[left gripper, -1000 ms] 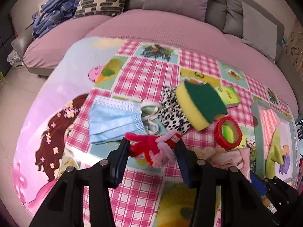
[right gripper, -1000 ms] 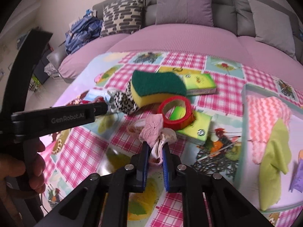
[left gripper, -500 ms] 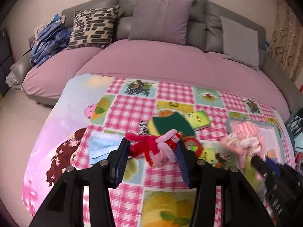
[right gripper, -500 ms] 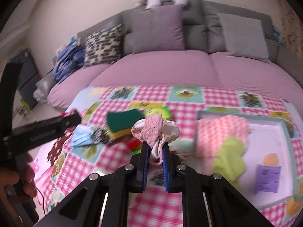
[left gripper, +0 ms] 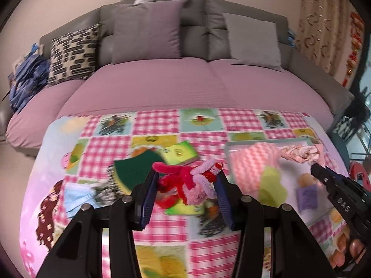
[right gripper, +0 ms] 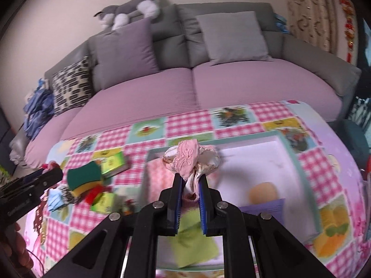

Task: Organize soft objects
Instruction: 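Carry scrunchie and hair tie into the white tray and open both tools, then move the left tool to the blue face mask while the right tool reaches the green tissue pack, then grasp the blue face mask with the left tool while the right tool grasps the green tissue pack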

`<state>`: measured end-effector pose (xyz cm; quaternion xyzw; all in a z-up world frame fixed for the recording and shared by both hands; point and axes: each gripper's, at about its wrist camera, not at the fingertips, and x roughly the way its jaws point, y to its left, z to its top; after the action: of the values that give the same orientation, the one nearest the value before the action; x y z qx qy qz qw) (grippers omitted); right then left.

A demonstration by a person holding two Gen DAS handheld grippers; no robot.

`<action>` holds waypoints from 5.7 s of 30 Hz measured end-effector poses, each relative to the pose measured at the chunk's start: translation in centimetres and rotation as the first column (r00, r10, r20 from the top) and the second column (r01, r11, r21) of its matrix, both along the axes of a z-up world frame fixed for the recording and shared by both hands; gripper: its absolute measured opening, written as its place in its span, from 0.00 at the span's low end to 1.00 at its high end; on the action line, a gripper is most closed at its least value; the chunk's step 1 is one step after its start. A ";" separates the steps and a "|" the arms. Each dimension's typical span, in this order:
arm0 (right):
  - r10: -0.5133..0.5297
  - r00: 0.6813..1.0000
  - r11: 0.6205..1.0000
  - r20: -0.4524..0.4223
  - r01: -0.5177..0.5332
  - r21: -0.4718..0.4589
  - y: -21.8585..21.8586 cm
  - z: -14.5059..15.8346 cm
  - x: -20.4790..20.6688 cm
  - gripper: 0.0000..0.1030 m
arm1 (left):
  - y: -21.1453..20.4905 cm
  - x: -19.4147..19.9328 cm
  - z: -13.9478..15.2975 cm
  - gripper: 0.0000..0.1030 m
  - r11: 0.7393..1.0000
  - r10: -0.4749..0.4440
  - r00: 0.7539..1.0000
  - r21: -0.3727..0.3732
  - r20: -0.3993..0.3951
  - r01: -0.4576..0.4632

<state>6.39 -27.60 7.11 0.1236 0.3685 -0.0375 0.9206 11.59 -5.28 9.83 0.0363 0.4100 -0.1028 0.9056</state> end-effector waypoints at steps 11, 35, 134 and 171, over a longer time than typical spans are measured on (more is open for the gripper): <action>-0.155 0.987 0.987 -0.036 0.156 0.022 -7.7 -2.0 -0.5 0.14 | -8.5 0.1 -3.0 0.49 0.989 -0.148 0.989 0.019 -0.019 0.148; -0.211 0.957 0.975 -0.196 0.219 0.019 -10.9 -7.9 1.8 0.17 | -13.2 4.9 -10.3 0.49 0.989 -0.148 0.987 -0.006 -0.065 0.148; 0.344 0.920 0.932 -0.185 -0.359 -0.053 19.5 -8.5 5.6 1.00 | 22.9 4.8 -11.8 0.75 0.872 0.486 0.849 0.054 -0.208 -0.486; 0.307 0.934 0.947 -0.184 -0.319 -0.043 19.2 -10.9 7.4 0.68 | 20.6 5.8 -13.4 0.78 0.894 0.447 0.853 0.168 -0.271 -0.415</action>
<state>13.77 -8.37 -3.75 0.0264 0.4612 0.0857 0.8827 17.36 15.27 -3.57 -0.0260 0.5459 0.1199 0.8288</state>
